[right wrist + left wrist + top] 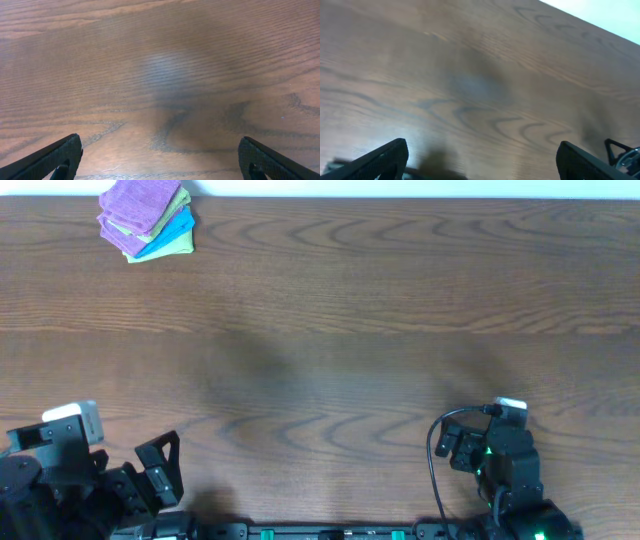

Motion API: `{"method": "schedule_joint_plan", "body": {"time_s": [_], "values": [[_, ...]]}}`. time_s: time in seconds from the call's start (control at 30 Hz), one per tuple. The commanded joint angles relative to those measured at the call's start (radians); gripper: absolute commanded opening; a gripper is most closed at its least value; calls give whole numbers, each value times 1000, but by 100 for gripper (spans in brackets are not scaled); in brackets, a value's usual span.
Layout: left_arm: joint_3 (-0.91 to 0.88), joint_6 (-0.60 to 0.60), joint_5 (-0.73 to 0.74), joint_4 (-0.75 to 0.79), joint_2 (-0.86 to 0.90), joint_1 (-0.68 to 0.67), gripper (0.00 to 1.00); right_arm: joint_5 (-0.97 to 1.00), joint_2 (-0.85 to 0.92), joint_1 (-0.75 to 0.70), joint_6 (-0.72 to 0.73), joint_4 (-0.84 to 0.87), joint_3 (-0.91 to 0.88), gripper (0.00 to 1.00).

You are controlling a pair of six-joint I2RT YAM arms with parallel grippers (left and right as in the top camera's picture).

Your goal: Fold the cloth

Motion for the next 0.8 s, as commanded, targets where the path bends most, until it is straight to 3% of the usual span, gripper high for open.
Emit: {"method": "schedule_joint_plan", "body": {"time_s": [0.0,0.43,0.77], "values": [[-80,119,-21,90,-55,-5,96,10,-2,3,13,2,-4,99],[-854,251,-13,776,-477,-5,96,10,-2,3,13,2,-4,99],[-1256,315,14,1048,-669,-5,96,10,-2,3,13,2,-4,99]]}}
